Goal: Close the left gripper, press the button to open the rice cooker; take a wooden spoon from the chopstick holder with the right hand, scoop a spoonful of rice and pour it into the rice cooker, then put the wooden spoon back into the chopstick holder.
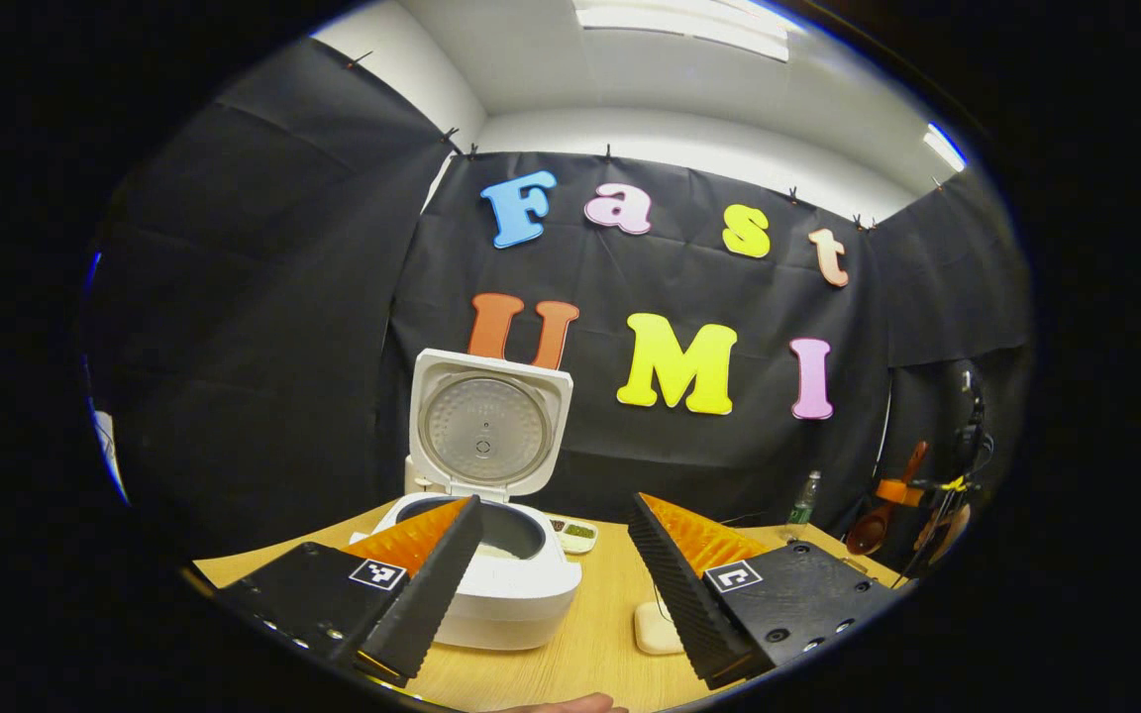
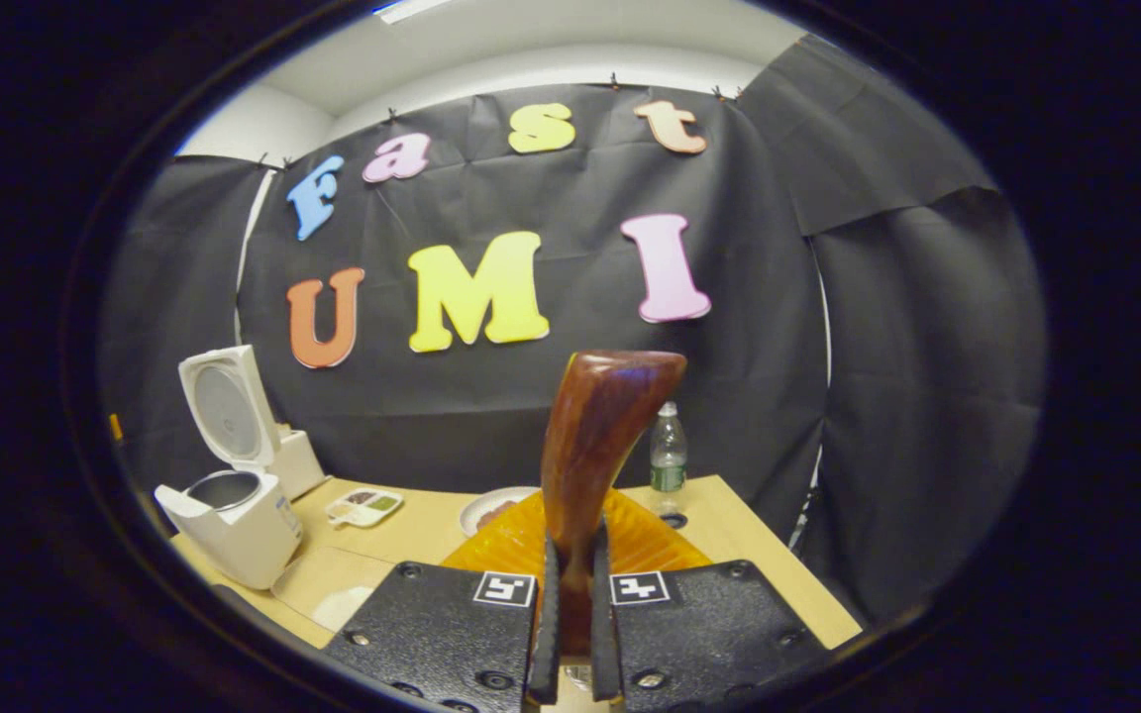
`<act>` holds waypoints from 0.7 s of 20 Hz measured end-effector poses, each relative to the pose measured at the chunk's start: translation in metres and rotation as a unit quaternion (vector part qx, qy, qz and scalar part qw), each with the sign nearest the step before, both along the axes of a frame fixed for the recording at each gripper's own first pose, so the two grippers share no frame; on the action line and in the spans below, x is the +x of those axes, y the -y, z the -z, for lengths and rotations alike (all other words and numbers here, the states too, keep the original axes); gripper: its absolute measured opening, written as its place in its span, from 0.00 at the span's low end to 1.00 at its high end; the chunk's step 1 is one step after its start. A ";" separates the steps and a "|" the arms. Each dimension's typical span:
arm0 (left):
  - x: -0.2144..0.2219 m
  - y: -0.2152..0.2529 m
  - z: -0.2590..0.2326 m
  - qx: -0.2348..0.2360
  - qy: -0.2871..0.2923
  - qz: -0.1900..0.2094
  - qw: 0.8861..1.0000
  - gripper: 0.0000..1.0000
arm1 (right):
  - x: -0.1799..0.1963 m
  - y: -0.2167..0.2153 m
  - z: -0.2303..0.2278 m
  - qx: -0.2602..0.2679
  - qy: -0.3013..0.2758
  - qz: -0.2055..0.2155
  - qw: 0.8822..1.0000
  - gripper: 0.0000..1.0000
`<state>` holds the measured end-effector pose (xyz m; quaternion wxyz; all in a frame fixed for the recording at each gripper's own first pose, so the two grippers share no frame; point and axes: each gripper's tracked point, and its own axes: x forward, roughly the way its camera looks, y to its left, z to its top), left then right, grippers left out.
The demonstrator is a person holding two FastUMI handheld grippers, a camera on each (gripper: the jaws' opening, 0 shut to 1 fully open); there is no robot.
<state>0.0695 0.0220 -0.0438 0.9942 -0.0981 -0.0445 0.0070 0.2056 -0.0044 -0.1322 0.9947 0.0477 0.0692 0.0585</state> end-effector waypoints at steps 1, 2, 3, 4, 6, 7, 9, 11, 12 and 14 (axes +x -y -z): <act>0.008 0.001 -0.003 -0.011 -0.003 0.009 1.000 0.94 | 0.003 0.004 0.010 0.008 -0.011 0.002 1.000 0.14; 0.015 0.000 -0.007 -0.018 -0.007 0.016 1.000 0.94 | 0.006 0.007 0.019 0.017 -0.021 0.002 1.000 0.15; 0.021 -0.003 -0.010 -0.021 -0.010 0.020 1.000 0.94 | 0.010 0.010 0.028 0.024 -0.031 0.005 0.999 0.15; 0.027 -0.006 -0.014 -0.020 -0.011 0.022 1.000 0.94 | 0.013 0.015 0.037 0.027 -0.038 0.015 0.999 0.18; 0.040 -0.010 -0.025 -0.015 -0.014 0.026 0.999 0.94 | 0.016 0.021 0.051 0.036 -0.051 0.030 0.998 0.17; 0.047 -0.014 -0.029 -0.014 -0.015 0.026 0.999 0.94 | 0.015 0.021 0.055 0.037 -0.055 0.032 0.997 0.18; 0.063 -0.021 -0.038 -0.012 -0.021 0.026 0.999 0.94 | 0.015 0.025 0.057 0.039 -0.052 0.036 0.997 0.20; 0.077 -0.029 -0.046 -0.006 -0.033 0.018 0.999 0.94 | 0.011 0.044 0.050 0.035 -0.034 0.072 0.996 0.53; 0.082 -0.033 -0.051 -0.002 -0.034 0.016 0.999 0.94 | 0.005 0.049 0.047 0.031 -0.025 0.085 0.996 0.76; 0.092 -0.041 -0.060 0.003 -0.038 0.011 0.999 0.93 | -0.004 0.055 0.036 0.022 -0.007 0.101 0.995 1.00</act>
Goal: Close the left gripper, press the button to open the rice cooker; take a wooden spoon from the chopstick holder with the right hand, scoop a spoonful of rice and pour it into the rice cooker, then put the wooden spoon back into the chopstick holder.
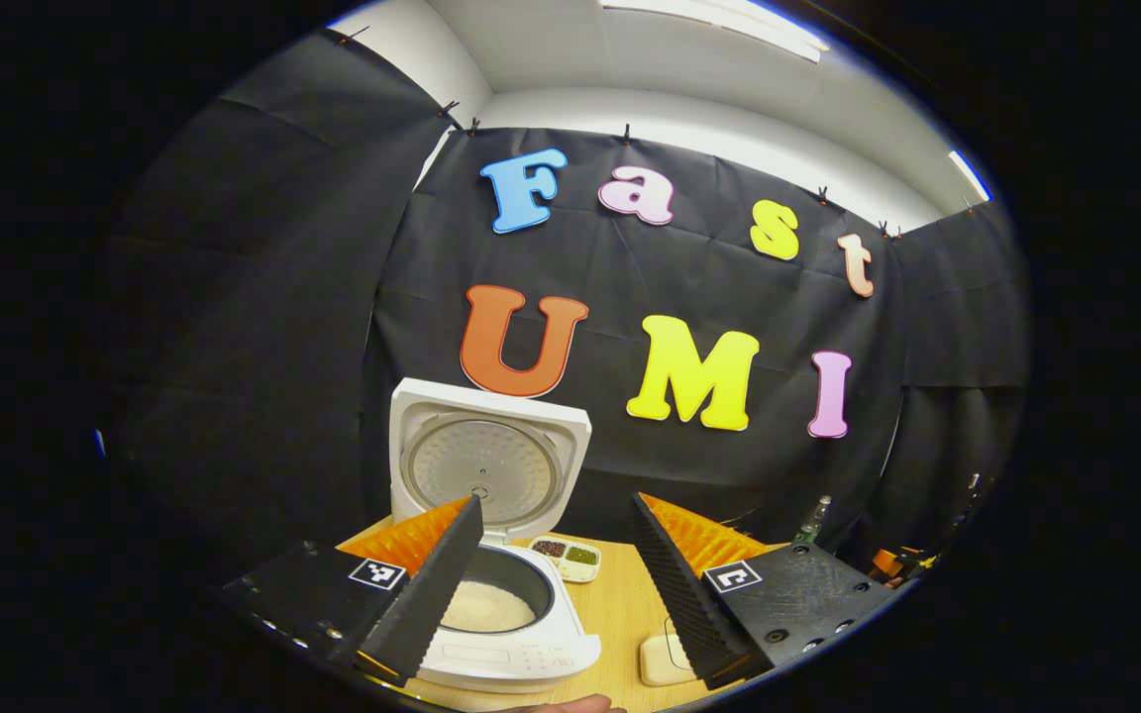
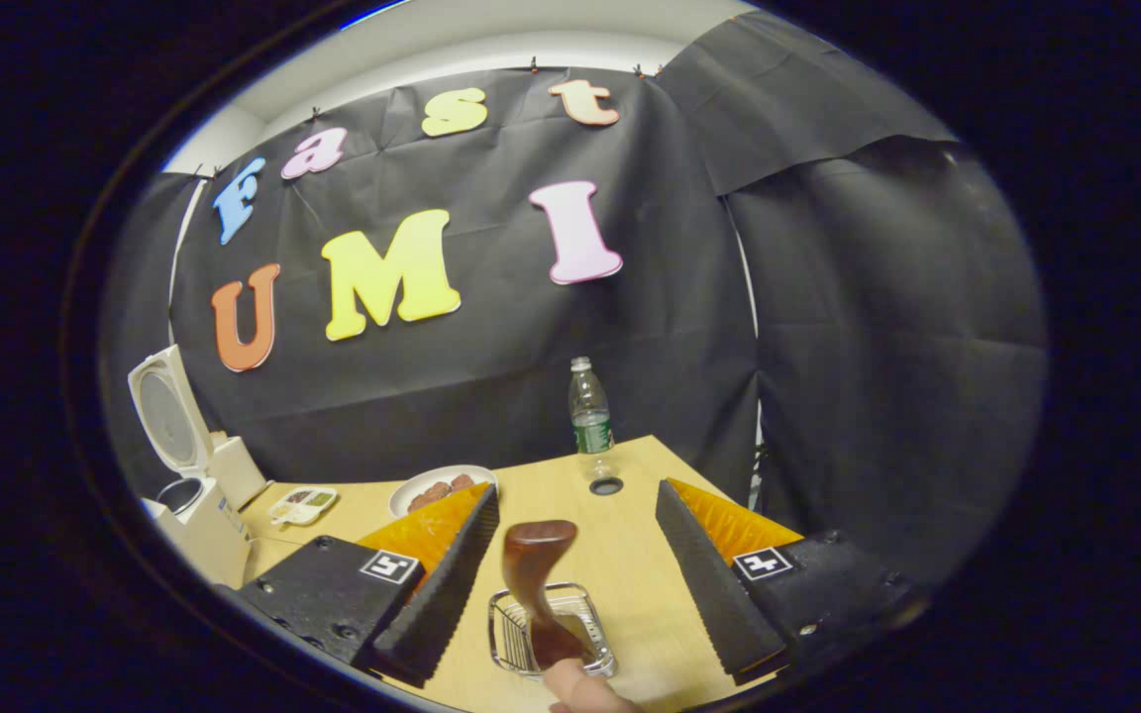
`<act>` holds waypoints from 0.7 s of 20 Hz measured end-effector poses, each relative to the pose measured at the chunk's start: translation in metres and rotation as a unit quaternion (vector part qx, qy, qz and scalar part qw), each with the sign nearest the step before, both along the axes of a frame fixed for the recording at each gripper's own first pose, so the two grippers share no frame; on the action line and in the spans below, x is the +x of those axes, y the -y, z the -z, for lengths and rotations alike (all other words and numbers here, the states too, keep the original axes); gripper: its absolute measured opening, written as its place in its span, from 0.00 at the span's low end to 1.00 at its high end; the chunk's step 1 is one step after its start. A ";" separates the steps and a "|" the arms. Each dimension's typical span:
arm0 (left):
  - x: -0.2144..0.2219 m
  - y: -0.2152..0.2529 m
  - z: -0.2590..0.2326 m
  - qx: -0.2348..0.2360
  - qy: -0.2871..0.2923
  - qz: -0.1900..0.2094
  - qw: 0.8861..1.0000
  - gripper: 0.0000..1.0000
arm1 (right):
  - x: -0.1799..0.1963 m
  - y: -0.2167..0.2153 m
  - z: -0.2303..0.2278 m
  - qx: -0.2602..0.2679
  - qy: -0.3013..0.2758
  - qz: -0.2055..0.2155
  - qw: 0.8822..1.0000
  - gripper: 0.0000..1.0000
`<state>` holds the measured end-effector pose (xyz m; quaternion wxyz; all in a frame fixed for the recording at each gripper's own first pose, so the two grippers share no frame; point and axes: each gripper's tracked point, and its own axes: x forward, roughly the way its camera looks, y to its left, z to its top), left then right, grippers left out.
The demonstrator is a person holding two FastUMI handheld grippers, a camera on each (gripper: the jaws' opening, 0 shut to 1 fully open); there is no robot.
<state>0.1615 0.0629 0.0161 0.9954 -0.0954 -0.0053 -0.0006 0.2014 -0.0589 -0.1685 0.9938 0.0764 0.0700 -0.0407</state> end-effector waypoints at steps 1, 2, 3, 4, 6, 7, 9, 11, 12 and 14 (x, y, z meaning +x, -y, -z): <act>0.005 -0.003 -0.002 0.003 -0.007 0.001 1.000 0.94 | -0.007 -0.002 -0.004 -0.006 0.005 -0.003 1.000 0.99; 0.011 -0.007 -0.005 0.008 -0.012 -0.002 1.000 0.94 | -0.014 -0.005 -0.010 -0.009 0.008 -0.009 1.000 1.00; 0.018 -0.009 -0.008 0.012 -0.022 -0.001 1.000 0.94 | -0.021 -0.008 -0.015 -0.013 0.011 -0.016 1.000 0.96; 0.022 -0.011 -0.013 0.020 -0.028 0.000 0.999 0.94 | -0.026 -0.012 -0.018 -0.016 0.013 -0.024 0.999 1.00; 0.030 -0.020 -0.031 0.041 -0.027 -0.009 0.999 0.94 | -0.033 -0.017 -0.025 -0.020 0.019 -0.035 0.999 1.00; 0.037 -0.024 -0.041 0.051 -0.025 -0.009 0.998 0.94 | -0.038 -0.022 -0.029 -0.023 0.023 -0.042 0.999 1.00; 0.054 -0.028 -0.057 0.059 -0.022 -0.008 0.998 0.94 | -0.049 -0.032 -0.035 -0.023 0.032 -0.055 0.998 1.00; 0.070 -0.034 -0.063 0.052 -0.031 -0.013 0.998 0.94 | -0.057 -0.045 -0.040 -0.016 0.043 -0.072 0.996 0.96; 0.078 -0.036 -0.065 0.050 -0.033 -0.016 0.998 0.94 | -0.058 -0.050 -0.041 -0.015 0.047 -0.079 0.996 0.96; 0.097 -0.035 -0.066 0.052 -0.030 -0.013 0.998 0.94 | -0.062 -0.059 -0.045 -0.015 0.056 -0.086 0.995 1.00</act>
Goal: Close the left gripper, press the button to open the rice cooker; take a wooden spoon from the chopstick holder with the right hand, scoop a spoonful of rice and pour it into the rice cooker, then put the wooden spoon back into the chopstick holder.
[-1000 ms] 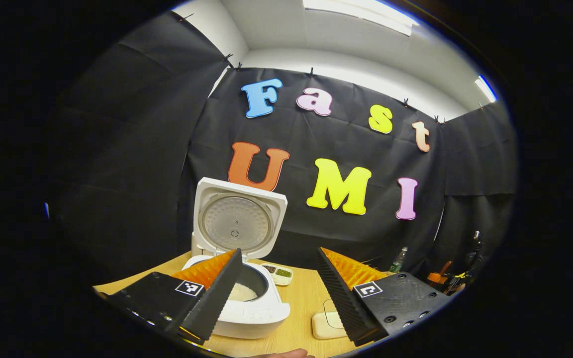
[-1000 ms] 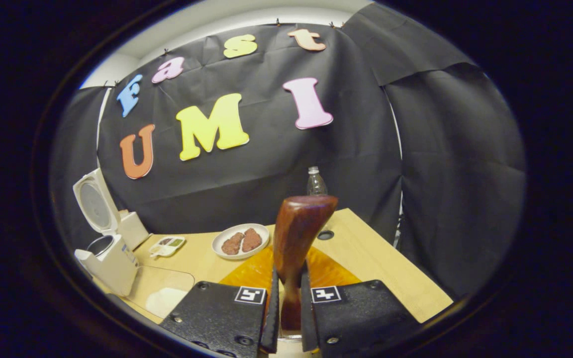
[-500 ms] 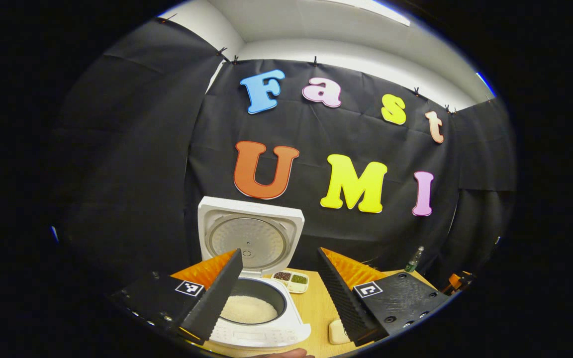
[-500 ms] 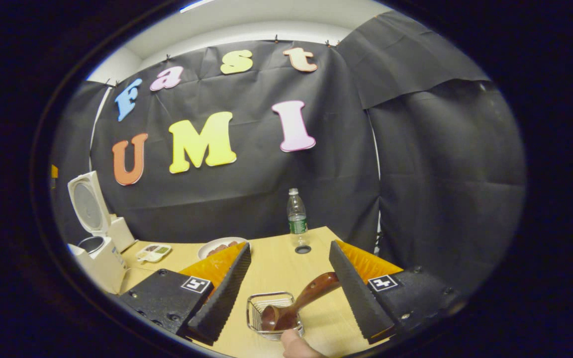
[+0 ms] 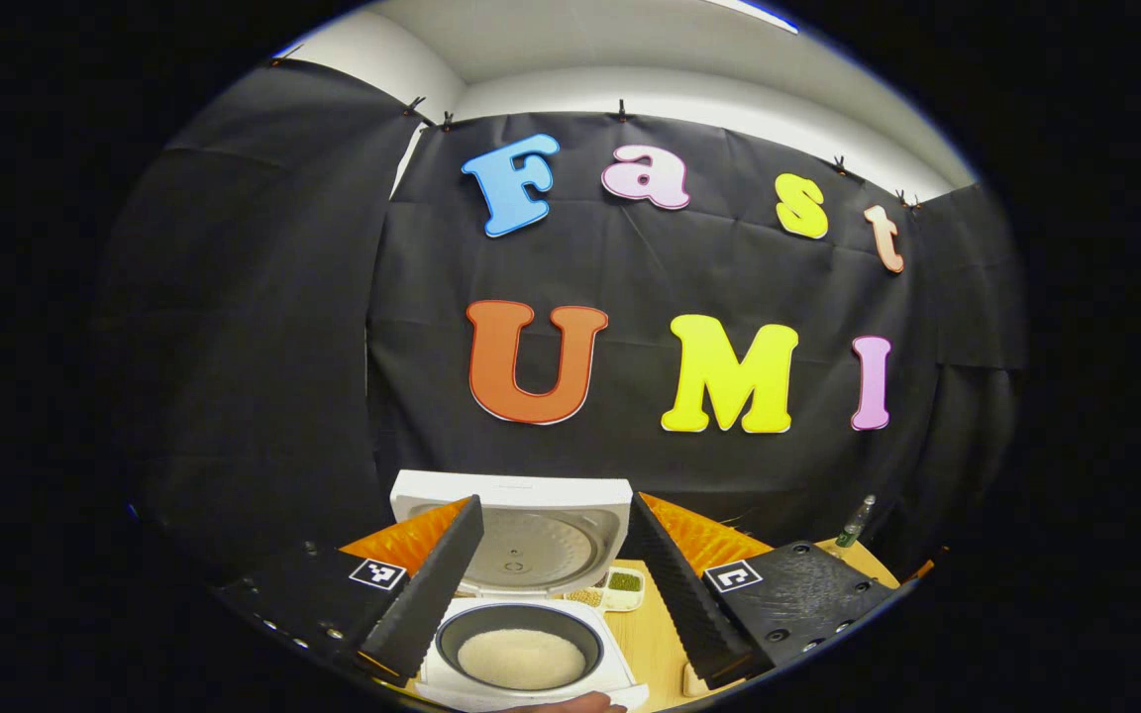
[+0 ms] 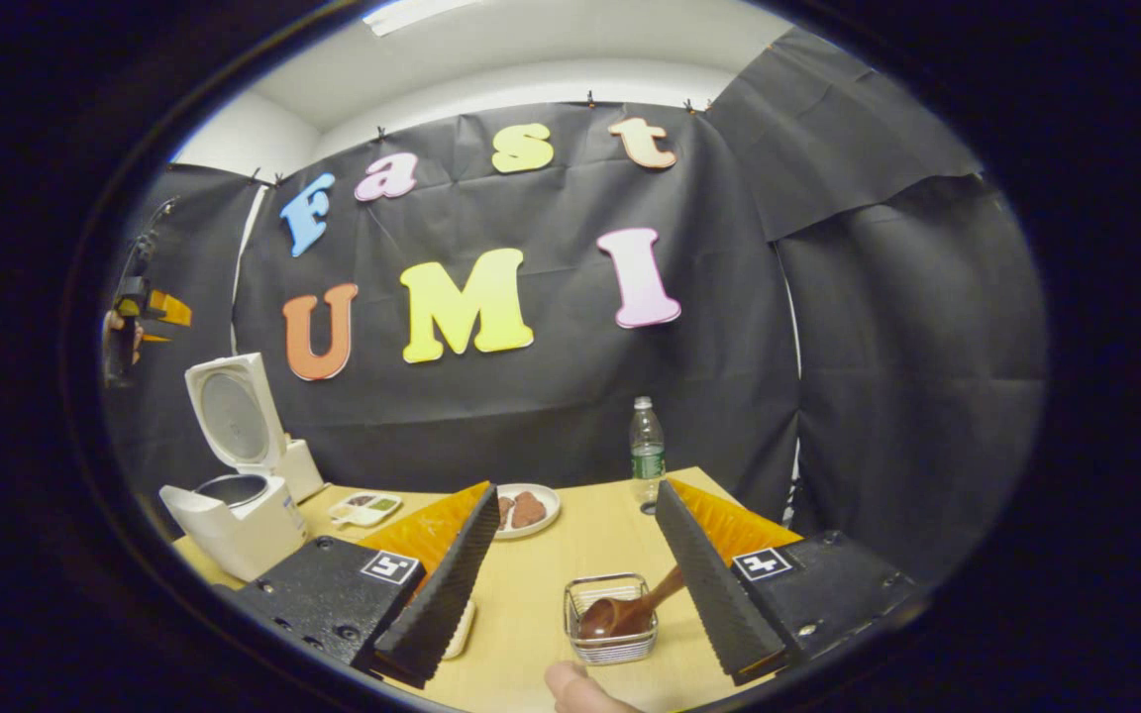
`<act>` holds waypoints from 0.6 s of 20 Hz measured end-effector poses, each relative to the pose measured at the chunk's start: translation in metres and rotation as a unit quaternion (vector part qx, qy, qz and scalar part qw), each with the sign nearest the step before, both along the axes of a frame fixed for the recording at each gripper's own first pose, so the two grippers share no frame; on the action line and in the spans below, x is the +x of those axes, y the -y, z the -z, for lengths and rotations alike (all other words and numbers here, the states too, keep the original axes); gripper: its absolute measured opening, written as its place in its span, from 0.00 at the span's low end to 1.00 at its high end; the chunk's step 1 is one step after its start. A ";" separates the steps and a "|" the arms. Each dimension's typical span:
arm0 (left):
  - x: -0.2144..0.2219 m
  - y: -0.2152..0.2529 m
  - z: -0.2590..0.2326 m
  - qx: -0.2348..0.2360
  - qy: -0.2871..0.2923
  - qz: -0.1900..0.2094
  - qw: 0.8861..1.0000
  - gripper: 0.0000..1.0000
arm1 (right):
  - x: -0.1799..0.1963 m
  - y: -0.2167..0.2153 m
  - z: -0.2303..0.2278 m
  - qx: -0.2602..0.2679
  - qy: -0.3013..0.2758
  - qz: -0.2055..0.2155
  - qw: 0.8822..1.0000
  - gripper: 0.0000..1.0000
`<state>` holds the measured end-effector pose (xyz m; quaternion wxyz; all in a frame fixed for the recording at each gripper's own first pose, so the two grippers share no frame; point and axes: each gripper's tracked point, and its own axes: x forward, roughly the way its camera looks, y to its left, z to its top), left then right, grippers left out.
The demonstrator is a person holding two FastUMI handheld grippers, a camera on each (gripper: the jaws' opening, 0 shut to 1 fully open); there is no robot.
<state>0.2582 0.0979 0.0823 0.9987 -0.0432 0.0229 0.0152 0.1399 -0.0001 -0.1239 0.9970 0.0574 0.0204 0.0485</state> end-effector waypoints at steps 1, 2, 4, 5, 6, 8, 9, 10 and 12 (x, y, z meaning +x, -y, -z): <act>0.014 -0.004 0.000 0.006 0.002 -0.004 1.000 0.94 | -0.002 -0.006 -0.004 -0.002 0.004 -0.005 1.000 0.99; 0.027 -0.011 0.001 0.012 0.003 -0.016 1.000 0.94 | -0.005 -0.011 -0.006 -0.005 0.009 -0.010 1.000 0.96; 0.054 -0.022 0.011 0.018 -0.011 -0.034 0.999 0.94 | -0.007 -0.020 -0.009 -0.019 0.018 -0.017 1.000 0.96; 0.066 -0.021 0.016 0.016 -0.018 -0.035 0.999 0.94 | -0.009 -0.023 -0.010 -0.027 0.021 -0.018 0.999 0.99; 0.076 -0.020 0.017 0.015 -0.020 -0.033 0.999 0.94 | -0.011 -0.028 -0.010 -0.035 0.024 -0.021 0.999 0.96; 0.097 -0.029 0.017 0.020 -0.016 -0.042 0.999 0.94 | -0.013 -0.035 -0.012 -0.042 0.031 -0.025 0.998 1.00; 0.106 -0.035 0.017 0.018 -0.016 -0.048 0.999 0.94 | -0.014 -0.039 -0.010 -0.046 0.029 -0.027 0.998 0.99; 0.115 -0.037 0.017 0.013 -0.014 -0.048 0.999 0.94 | -0.015 -0.043 -0.008 -0.053 0.026 -0.031 0.998 0.99; 0.131 -0.040 0.019 0.009 -0.009 -0.049 0.999 0.94 | -0.016 -0.047 -0.009 -0.063 0.025 -0.032 0.997 0.96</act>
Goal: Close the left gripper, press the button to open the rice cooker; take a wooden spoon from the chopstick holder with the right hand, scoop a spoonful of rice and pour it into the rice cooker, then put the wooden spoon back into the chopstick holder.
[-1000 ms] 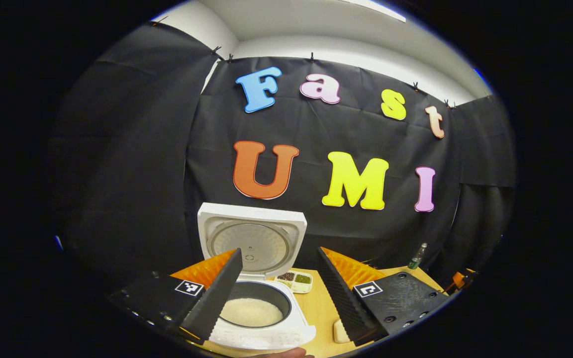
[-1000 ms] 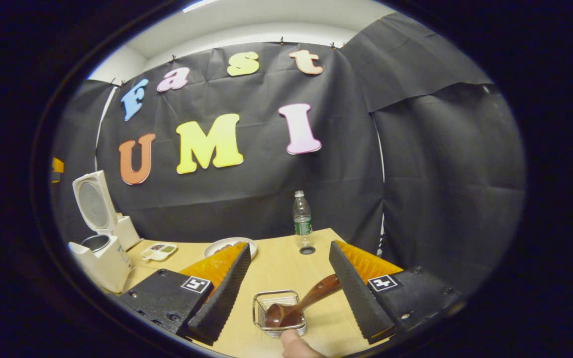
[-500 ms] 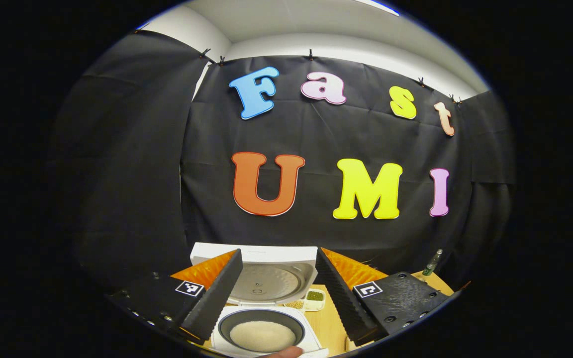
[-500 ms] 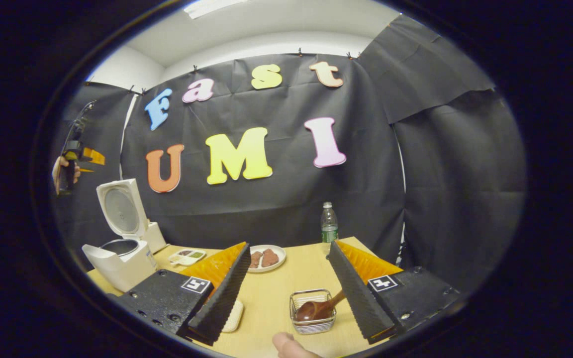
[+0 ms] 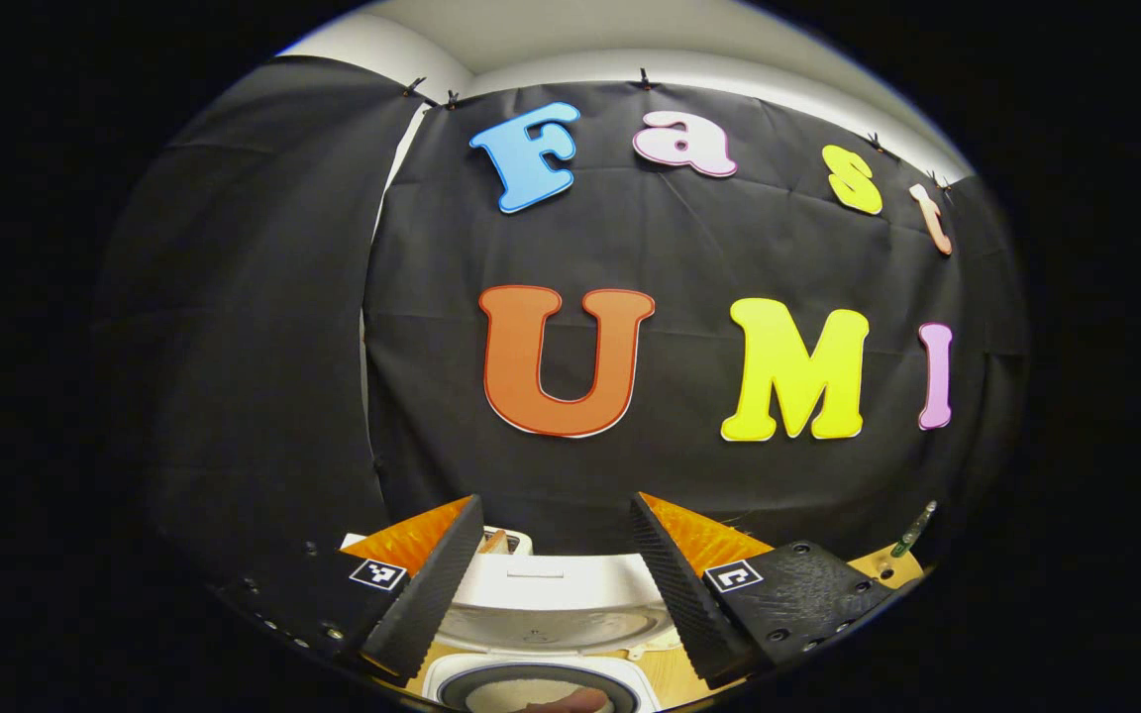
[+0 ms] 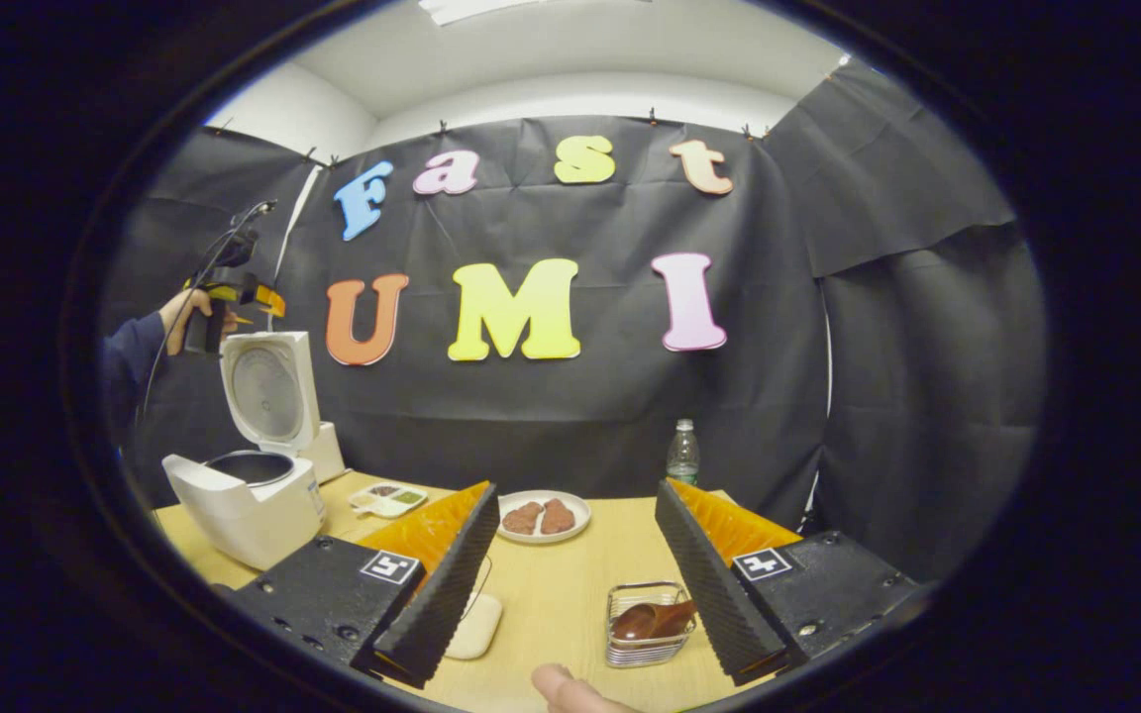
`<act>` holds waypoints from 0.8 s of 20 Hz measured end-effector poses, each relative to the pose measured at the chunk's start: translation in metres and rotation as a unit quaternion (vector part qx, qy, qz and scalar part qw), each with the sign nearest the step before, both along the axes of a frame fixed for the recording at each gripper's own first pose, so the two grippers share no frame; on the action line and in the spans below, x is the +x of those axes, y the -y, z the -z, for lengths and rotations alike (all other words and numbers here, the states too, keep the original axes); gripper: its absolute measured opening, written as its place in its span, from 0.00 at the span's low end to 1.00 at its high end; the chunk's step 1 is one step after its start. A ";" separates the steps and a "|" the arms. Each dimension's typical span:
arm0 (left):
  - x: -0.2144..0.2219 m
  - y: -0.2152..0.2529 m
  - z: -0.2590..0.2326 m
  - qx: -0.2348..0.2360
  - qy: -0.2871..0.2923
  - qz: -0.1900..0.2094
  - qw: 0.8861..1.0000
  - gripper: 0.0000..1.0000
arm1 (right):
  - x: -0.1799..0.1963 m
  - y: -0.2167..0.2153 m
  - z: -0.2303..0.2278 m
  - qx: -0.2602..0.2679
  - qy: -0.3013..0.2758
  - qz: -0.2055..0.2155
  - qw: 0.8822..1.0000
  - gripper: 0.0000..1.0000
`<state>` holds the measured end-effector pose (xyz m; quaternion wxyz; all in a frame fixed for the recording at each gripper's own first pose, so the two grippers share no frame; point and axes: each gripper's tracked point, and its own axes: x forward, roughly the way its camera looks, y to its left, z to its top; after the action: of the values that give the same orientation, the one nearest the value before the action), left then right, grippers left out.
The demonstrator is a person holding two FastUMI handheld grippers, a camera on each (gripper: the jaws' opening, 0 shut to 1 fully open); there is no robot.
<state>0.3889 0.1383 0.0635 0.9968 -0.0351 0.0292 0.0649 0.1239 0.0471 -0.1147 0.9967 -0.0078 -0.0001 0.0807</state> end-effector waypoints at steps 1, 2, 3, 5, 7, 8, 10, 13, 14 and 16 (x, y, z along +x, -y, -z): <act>0.006 -0.004 0.004 0.002 -0.006 -0.005 1.000 0.94 | -0.002 -0.002 -0.004 -0.003 0.004 0.001 1.000 1.00; 0.011 -0.008 0.010 0.000 -0.014 -0.016 1.000 0.94 | -0.005 -0.004 -0.006 -0.005 0.009 0.001 1.000 1.00; 0.014 -0.009 0.017 -0.001 -0.026 -0.020 0.999 0.94 | -0.007 -0.006 -0.009 -0.005 0.014 0.000 1.000 0.96; 0.018 -0.003 0.030 0.000 -0.050 -0.016 0.999 0.94 | -0.014 -0.011 -0.008 0.001 0.013 -0.005 1.000 0.99; 0.016 -0.002 0.035 0.021 -0.061 -0.024 0.998 0.96 | -0.023 -0.015 -0.012 0.014 0.017 -0.015 1.000 0.97; 0.013 0.000 0.037 0.031 -0.065 -0.022 0.997 0.97 | -0.025 -0.012 -0.013 0.017 0.019 -0.014 1.000 0.99; 0.005 0.001 0.037 0.029 -0.064 -0.012 0.997 0.97 | -0.031 -0.008 -0.016 0.022 0.020 -0.009 1.000 1.00; -0.011 0.004 0.039 0.031 -0.064 -0.006 0.997 0.98 | -0.049 -0.010 -0.023 0.031 0.025 -0.012 0.999 0.99; -0.016 0.004 0.038 0.036 -0.060 -0.005 0.998 0.98 | -0.054 -0.012 -0.023 0.033 0.026 -0.015 0.999 0.99; -0.029 0.006 0.042 0.033 -0.058 -0.005 0.998 0.98 | -0.066 -0.014 -0.023 0.029 0.023 -0.018 0.999 0.99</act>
<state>0.3599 0.1319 0.0220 0.9937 0.0015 0.0849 0.0728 0.0575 0.0607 -0.0916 0.9946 0.0197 -0.0257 0.0987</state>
